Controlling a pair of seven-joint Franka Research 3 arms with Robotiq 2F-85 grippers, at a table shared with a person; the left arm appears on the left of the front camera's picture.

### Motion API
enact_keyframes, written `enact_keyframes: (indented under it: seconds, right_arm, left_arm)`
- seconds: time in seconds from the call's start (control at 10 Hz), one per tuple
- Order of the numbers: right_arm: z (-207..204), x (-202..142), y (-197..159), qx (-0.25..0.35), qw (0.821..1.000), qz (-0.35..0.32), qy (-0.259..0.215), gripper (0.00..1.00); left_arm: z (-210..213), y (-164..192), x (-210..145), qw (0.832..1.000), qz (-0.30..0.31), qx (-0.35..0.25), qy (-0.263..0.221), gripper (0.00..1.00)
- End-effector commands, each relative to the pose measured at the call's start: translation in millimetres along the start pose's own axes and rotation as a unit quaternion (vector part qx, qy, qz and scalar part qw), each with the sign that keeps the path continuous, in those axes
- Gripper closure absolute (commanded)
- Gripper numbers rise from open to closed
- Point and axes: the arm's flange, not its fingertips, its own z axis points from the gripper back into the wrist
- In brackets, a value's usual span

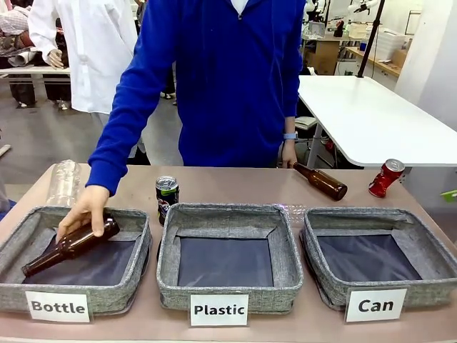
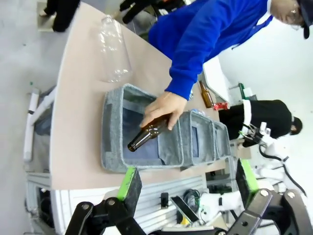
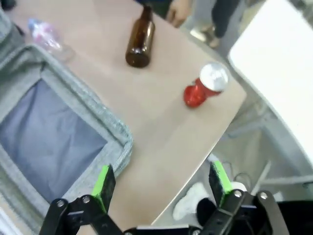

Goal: Sort the can waste into the basket.
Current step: Pick up the can waste from the table and place it in the right Fabric basket.

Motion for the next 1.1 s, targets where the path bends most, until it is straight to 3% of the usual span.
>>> enact_keyframes:
  seconds: [0.0,0.3,0.5,0.7,0.8,1.0]
  right_arm:
    - [-48,-11,-23,-0.013,0.996,0.033,-0.084,0.00]
    - [-94,-22,-40,-0.018,0.994,0.022,-0.108,0.00]
    - [-115,-31,-58,-0.022,0.993,-0.017,-0.115,0.00]
    - [-99,-40,-66,-0.050,0.989,-0.084,-0.108,0.00]
    - [-95,-40,-48,-0.011,0.995,-0.025,-0.099,0.00]
    - [-95,-40,-48,-0.011,0.995,-0.025,-0.099,0.00]
  left_arm:
    - [-11,0,-1,1.000,-0.003,-0.005,0.018,0.00]
    - [-41,-10,-8,0.998,-0.014,-0.035,0.050,0.00]
    - [-85,-31,-35,0.990,-0.021,-0.081,0.116,0.00]
    - [-118,-43,-70,0.978,-0.027,-0.088,0.186,0.00]
    - [-133,-49,-86,0.971,-0.038,-0.082,0.223,0.00]
    - [-153,-58,-120,0.965,-0.045,-0.061,0.251,0.00]
